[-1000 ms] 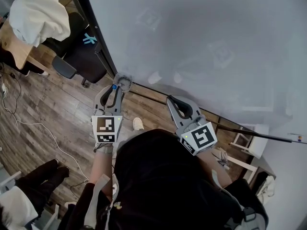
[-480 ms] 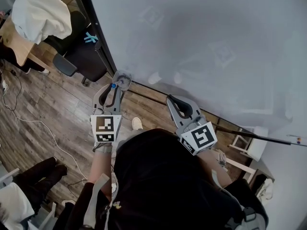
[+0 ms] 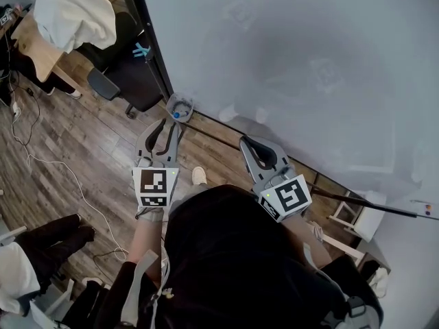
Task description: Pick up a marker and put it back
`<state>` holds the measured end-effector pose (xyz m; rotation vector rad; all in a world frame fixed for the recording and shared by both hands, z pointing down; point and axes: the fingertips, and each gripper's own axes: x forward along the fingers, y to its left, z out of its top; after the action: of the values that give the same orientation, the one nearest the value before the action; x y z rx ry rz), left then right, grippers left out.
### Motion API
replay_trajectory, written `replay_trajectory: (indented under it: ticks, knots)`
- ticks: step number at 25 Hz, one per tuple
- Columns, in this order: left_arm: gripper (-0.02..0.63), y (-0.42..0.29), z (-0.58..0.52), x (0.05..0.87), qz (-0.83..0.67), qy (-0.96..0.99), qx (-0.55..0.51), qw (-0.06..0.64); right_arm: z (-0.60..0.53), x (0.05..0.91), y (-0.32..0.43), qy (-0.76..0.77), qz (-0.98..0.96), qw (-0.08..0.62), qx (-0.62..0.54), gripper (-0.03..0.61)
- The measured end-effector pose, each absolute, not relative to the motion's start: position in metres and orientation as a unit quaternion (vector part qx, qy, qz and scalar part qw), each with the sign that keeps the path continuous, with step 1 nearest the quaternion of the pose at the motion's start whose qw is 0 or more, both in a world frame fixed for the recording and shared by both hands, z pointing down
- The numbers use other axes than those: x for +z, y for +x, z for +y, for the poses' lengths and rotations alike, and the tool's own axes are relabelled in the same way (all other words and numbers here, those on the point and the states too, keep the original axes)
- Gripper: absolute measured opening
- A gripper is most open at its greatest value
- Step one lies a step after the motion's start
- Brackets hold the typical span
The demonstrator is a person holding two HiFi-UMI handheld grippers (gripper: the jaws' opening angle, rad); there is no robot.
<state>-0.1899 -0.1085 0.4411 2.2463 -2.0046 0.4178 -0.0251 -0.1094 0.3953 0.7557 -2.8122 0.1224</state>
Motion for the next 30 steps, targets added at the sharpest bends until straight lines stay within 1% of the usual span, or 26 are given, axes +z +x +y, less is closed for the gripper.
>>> replay_trajectory:
  ticks: [13, 30]
  knots:
    - [0.086, -0.167, -0.051, 0.401, -0.679, 0.725, 0.109, 0.033, -0.071, 0.381, -0.021, 0.214, -0.972, 0.093, 0.040, 0.023]
    - [0.084, -0.139, 0.015, 0.397, -0.688, 0.718, 0.096, 0.045, -0.024, 0.386, -0.022, 0.166, -0.981, 0.088, 0.048, 0.023]
